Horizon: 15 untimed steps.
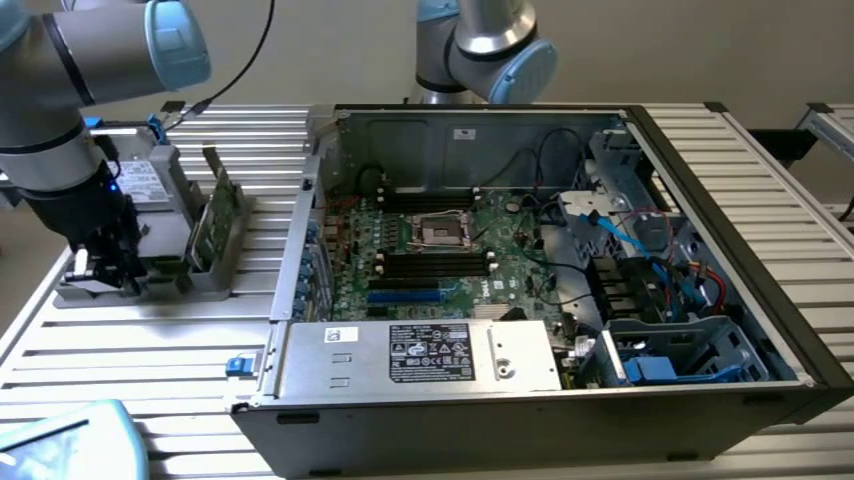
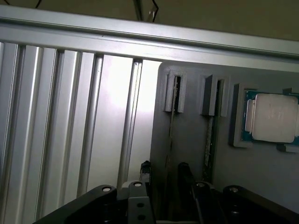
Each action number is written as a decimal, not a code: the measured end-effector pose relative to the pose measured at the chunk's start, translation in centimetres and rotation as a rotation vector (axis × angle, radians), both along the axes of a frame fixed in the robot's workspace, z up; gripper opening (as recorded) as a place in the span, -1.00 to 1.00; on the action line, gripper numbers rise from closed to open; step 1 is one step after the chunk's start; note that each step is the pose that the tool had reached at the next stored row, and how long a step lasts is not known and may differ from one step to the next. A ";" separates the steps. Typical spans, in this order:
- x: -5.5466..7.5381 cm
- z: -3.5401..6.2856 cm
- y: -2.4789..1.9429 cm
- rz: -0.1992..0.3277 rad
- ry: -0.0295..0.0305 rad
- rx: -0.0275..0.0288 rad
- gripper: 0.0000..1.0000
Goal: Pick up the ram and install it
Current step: 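Pick up the ram and move it above insertion slot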
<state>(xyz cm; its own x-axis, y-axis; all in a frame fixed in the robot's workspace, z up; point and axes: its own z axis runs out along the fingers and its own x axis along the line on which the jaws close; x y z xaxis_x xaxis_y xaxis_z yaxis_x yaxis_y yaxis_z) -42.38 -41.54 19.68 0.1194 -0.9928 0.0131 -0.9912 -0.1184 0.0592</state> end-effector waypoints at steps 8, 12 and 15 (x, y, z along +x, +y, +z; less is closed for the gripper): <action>0.0 0.00 0.00 0.000 0.0000 0.0000 -0.73; 0.0 0.00 -0.01 0.000 0.0000 0.0001 -0.73; 0.0 0.00 -0.01 0.000 -0.0001 0.0000 -0.73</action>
<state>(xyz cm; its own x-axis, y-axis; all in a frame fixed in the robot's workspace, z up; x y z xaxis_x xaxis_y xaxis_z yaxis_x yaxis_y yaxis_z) -42.38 -41.55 19.68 0.1194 -0.9928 0.0131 -0.9912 -0.1184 0.0591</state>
